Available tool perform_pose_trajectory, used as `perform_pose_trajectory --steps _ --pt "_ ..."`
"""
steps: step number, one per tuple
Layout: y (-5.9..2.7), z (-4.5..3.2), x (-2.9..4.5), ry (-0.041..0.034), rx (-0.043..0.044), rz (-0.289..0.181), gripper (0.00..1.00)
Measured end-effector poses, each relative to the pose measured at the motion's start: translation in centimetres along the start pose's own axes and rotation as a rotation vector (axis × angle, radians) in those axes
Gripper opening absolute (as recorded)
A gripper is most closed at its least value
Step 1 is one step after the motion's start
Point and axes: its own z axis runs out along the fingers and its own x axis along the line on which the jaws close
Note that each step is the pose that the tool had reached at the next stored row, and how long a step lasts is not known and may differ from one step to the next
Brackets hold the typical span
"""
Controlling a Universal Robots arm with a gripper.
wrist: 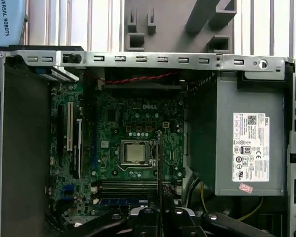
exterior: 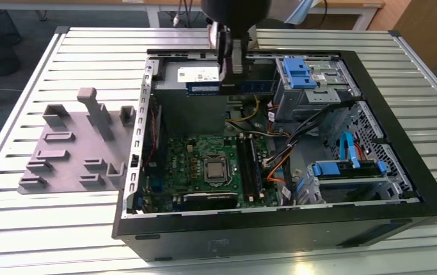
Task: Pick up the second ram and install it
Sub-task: 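Pick up the second ram and move it above second insertion slot, then insert the second ram into the second slot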
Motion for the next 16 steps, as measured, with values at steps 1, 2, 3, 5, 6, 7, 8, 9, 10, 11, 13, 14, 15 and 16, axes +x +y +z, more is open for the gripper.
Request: perform_pose_trajectory --steps 1,2,3,5,6,7,8,9,10,11,13,14,15,16 --pt "-0.45 0.0 0.0 0.0 0.0 0.0 0.14" --pt "-0.95 0.0 0.0 -0.0001 0.0 0.0 0.14" --pt "-1.39 0.0 -0.01 0.0 0.0 0.0 0.14" --pt "-2.24 0.01 -0.01 0.0 0.0001 0.0 0.14" --pt "-2.38 0.01 -0.01 -0.0001 0.0 0.0 0.14" --pt "-2.39 0.01 -0.01 -0.0001 0.0001 0.0 0.14" --pt "-2.39 0.01 -0.01 -0.0001 0.0 0.0 0.14" --pt "-2.39 0.01 -0.01 -0.0001 0.0001 0.0 0.14" --pt "-2.39 0.0 -0.01 0.0 0.0 0.0 0.14" --pt "-2.4 0.01 -0.01 0.0 0.0001 0.0 0.14" --pt "-2.41 0.0 -0.01 -0.0001 0.0 0.0 0.14" --pt "-2.42 0.0 -0.01 -0.0001 0.0 0.0 0.14" --pt "-2.42 0.0 -0.01 0.0 0.0 0.0 0.14" --pt "-2.42 0.0 -0.01 0.0 0.0 0.0 0.14"
